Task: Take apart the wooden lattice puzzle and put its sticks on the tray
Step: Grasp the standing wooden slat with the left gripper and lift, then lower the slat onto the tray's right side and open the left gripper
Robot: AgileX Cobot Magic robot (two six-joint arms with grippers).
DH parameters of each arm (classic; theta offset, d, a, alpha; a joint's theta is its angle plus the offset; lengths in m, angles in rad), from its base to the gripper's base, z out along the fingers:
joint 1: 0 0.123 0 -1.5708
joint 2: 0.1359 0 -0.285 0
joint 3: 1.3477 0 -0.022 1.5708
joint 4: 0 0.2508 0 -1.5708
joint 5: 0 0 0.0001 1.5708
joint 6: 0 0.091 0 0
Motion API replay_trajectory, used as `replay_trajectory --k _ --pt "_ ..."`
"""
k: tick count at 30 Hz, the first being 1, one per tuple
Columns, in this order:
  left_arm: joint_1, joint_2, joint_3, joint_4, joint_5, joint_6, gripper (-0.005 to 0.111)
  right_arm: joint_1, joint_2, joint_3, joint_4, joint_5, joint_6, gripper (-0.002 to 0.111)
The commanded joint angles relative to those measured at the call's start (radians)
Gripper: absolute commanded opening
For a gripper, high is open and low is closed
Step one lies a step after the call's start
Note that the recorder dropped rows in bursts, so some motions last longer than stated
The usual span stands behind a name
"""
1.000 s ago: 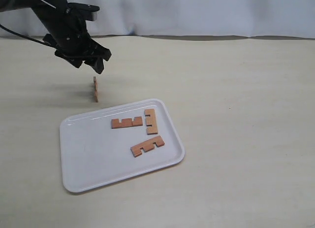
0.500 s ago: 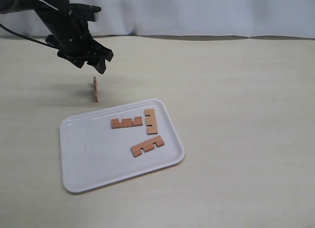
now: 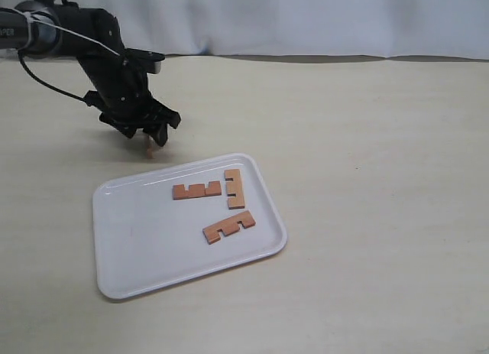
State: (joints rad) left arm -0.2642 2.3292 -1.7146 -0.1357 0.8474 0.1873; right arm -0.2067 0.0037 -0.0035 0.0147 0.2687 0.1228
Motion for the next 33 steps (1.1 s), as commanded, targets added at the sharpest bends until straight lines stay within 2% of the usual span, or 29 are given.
replay_trajectory --k 1,2,4,5,14,19,22,30,33 --pt "-0.002 0.021 -0.004 -0.005 0.006 -0.009 0.052 -0.001 -0.004 0.003 -0.001 -0.008 0.000 0.005" --pt "-0.002 0.021 -0.004 -0.005 0.009 -0.009 0.041 -0.001 -0.004 0.003 -0.001 -0.008 0.000 0.005" --pt "-0.002 0.021 -0.004 -0.005 0.011 -0.009 0.010 -0.001 -0.004 0.003 -0.001 -0.008 0.000 0.005" --pt "-0.002 0.021 -0.004 -0.005 0.012 0.005 -0.001 -0.001 -0.004 0.003 -0.001 -0.008 0.000 0.005" --pt "-0.004 -0.050 -0.004 -0.018 0.060 0.038 0.000 -0.001 -0.004 0.003 -0.001 -0.008 0.000 0.005" --pt "-0.014 -0.073 -0.004 -0.196 0.169 0.313 0.000 -0.001 -0.004 0.003 -0.001 -0.008 0.000 0.005" --pt "-0.069 -0.073 -0.004 -0.283 0.208 0.434 0.000 -0.001 -0.004 0.003 -0.001 -0.008 0.000 0.005" --pt "-0.292 -0.073 -0.004 -0.285 0.374 0.853 0.000 -0.001 -0.004 0.003 -0.001 -0.008 0.000 0.005" --pt "-0.350 -0.073 -0.004 -0.276 0.374 0.877 0.000 -0.001 -0.004 0.003 -0.001 -0.008 0.000 0.005"
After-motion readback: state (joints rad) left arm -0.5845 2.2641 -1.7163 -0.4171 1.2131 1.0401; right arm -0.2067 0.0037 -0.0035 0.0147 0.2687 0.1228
